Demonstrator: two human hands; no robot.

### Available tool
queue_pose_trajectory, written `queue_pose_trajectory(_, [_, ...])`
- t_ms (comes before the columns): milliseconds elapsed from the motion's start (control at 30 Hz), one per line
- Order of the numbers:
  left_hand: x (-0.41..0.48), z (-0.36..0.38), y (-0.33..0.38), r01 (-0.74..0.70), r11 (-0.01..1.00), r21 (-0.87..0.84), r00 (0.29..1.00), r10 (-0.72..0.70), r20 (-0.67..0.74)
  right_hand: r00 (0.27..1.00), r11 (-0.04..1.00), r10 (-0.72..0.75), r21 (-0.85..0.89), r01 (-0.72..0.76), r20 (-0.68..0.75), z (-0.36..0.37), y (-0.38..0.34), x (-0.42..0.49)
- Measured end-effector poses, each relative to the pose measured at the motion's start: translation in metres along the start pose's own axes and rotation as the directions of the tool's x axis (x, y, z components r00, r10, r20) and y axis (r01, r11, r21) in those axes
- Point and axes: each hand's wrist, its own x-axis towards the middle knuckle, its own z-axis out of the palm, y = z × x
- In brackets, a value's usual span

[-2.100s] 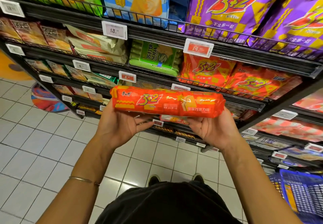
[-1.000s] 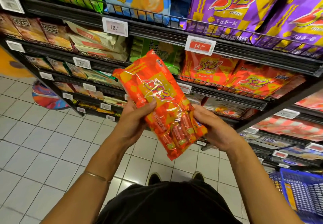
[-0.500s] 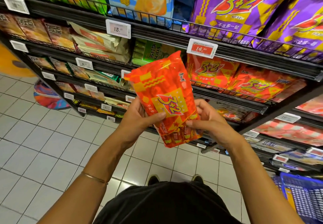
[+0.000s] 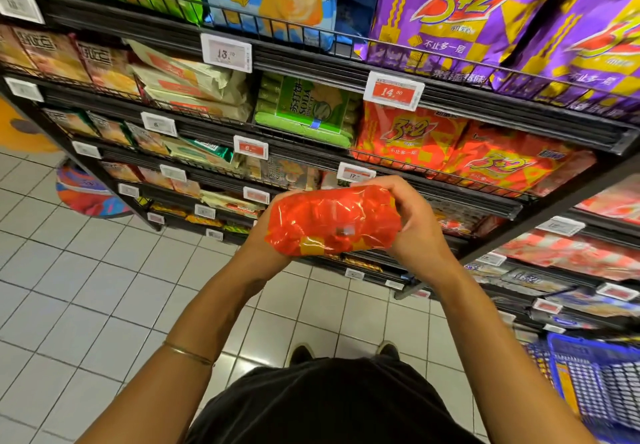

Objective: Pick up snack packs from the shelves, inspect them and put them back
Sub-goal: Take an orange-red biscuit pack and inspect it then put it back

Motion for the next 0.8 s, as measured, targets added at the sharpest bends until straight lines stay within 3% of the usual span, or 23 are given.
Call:
queue_pose_trajectory(67, [0.000,0.003,-0.005,0.033,0.998,0.059,0.997,-0.037,0.063,0.992,0.982,0.122,0.145,-0.119,-0.014,0.000,-0.001,0.002])
queue_pose_trajectory(133, [-0.004,0.006,-0.005,-0.024,0.990,0.137,0.997,0.014,0.074,0.970,0.910,0.242,0.344,-0.230,0.009,-0.001,0.005,0.002])
queue_pose_trajectory(233, [-0.005,0.006,-0.003,-0.095,0.992,0.082,0.987,0.084,0.136,0.946,0.772,0.319,0.565,-0.292,0.053,-0.003,0.011,-0.001])
queue_pose_trajectory(367, [-0.004,-0.002,0.004,-0.082,0.997,-0.012,0.976,0.083,0.202,0.911,0.531,0.399,0.785,-0.319,0.101,-0.004,0.017,-0.006])
queue_pose_trajectory(467, [-0.004,-0.003,0.010,-0.097,0.995,-0.034,0.979,0.102,0.177,0.911,0.394,0.395,0.874,-0.286,0.120,-0.004,0.024,-0.009])
queue_pose_trajectory(667, [-0.001,-0.001,0.012,-0.099,0.991,-0.086,0.988,0.108,0.106,0.949,0.194,0.246,0.949,-0.248,0.197,-0.003,0.023,-0.002])
queue_pose_trajectory(733, [0.001,-0.002,0.014,-0.073,0.993,-0.098,0.990,0.084,0.112,0.946,0.177,0.250,0.951,-0.254,0.207,-0.005,0.021,-0.001])
queue_pose_trajectory(800, [0.002,-0.004,0.017,-0.041,0.996,-0.079,0.987,0.053,0.149,0.930,0.238,0.314,0.932,-0.274,0.193,-0.007,0.020,0.002])
